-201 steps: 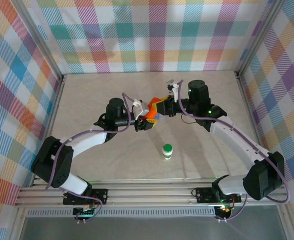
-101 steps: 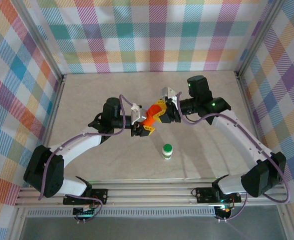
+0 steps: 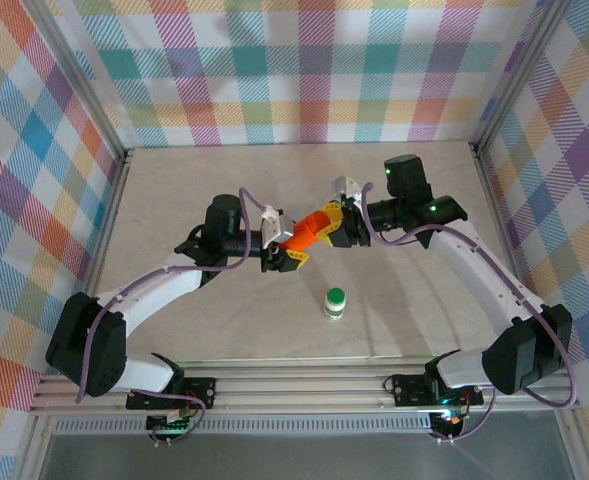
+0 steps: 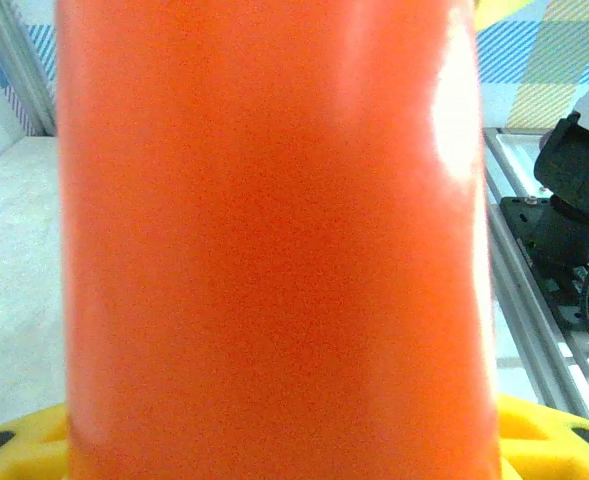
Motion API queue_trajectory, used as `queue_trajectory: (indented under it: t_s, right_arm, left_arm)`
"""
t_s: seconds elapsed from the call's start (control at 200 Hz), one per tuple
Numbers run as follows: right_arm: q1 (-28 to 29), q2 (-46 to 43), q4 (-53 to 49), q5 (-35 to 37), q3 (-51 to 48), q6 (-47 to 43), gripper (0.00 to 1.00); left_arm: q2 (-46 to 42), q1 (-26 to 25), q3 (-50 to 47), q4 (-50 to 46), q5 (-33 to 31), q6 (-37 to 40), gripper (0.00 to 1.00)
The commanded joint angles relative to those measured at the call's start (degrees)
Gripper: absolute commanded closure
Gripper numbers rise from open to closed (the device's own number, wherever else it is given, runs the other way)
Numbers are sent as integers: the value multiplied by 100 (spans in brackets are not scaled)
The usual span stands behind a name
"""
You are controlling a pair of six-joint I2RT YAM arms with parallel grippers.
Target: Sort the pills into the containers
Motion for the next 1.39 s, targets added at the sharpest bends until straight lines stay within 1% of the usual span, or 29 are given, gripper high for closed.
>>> queue_trajectory:
  t_s: [0.0, 0.135, 0.265, 0.355, 0.395, 0.43, 0.48, 0.545, 0.59, 0.64, 0.71, 0.765, 0.8, 0.845, 0.9, 0.99, 1.125, 1.205, 1.27, 1.275, 1.28, 1.31, 1.34, 1.39]
  right_arm:
    - [-277, -111, 274, 195, -13, -131, 74]
    - [-277, -225, 383, 110, 5, -512, 74]
    - [-279, 14, -252, 42, 542, -770, 72]
    - [-277, 152, -431, -10, 713, -834, 71]
    - [-277, 194, -464, -48, 740, -841, 68]
    - [-277, 233, -488, -75, 768, -813, 60]
    - [-270, 274, -490, -91, 808, -768, 54]
    - [-274, 301, -522, -116, 839, -757, 50]
    - [-268, 299, -535, -119, 856, -733, 41]
    - [-261, 313, -579, -117, 879, -731, 40]
    - [-268, 304, -602, -118, 892, -739, 45]
    - [-268, 306, -612, -120, 884, -748, 44]
    - [-268, 306, -619, -115, 884, -748, 40]
    - [-267, 310, -650, -86, 908, -740, 29]
    - [-268, 324, -701, -84, 960, -678, 22]
    - [-268, 307, -671, -154, 1015, -504, 19]
    - [-268, 113, -145, -123, 912, 282, 14]
    - [-255, -71, 530, 221, 769, 1291, 11]
    - [-199, -197, 1287, 883, 657, 2543, 9]
    - [-187, -206, 1384, 1015, 634, 2788, 9]
    - [-187, -206, 1384, 1015, 634, 2788, 9]
    - [-137, -212, 1638, 1460, 604, 3492, 8]
    - [-75, -182, 1680, 1965, 665, 4124, 8]
    - [41, -35, 1389, 2694, 920, 4975, 9]
  left_arm:
    - [-190, 97, 158, -228, 371, 136, 100]
    - [-11, 97, 258, -411, 474, 209, 100]
    - [23, 88, 253, -390, 483, 213, 100]
    - [11, 88, 262, -377, 522, 211, 100]
    - [-3, 88, 258, -377, 537, 213, 100]
    - [-8, 88, 258, -377, 534, 213, 100]
    - [-27, 88, 255, -377, 529, 227, 100]
    - [-51, 88, 249, -367, 537, 222, 100]
    - [-37, 88, 254, -359, 547, 220, 100]
    - [-33, 88, 250, -334, 552, 210, 100]
    - [-21, 88, 242, -284, 561, 179, 100]
    - [-4, 88, 241, -248, 577, 159, 100]
    - [8, 88, 250, -229, 578, 144, 100]
    - [15, 88, 251, -219, 578, 137, 100]
    - [17, 88, 237, -174, 548, 118, 100]
    - [21, 88, 206, -73, 437, 62, 100]
    - [66, 88, 169, 84, 189, -32, 100]
    - [92, 88, 99, 384, -188, -215, 100]
    - [95, 88, -38, 785, -699, -391, 100]
    - [100, 88, -44, 806, -738, -407, 100]
    - [98, 88, -55, 847, -779, -428, 100]
    - [115, 88, -95, 1030, -1028, -511, 100]
    - [145, 81, -110, 1188, -1287, -587, 100]
    - [209, 63, -131, 1444, -1750, -713, 100]
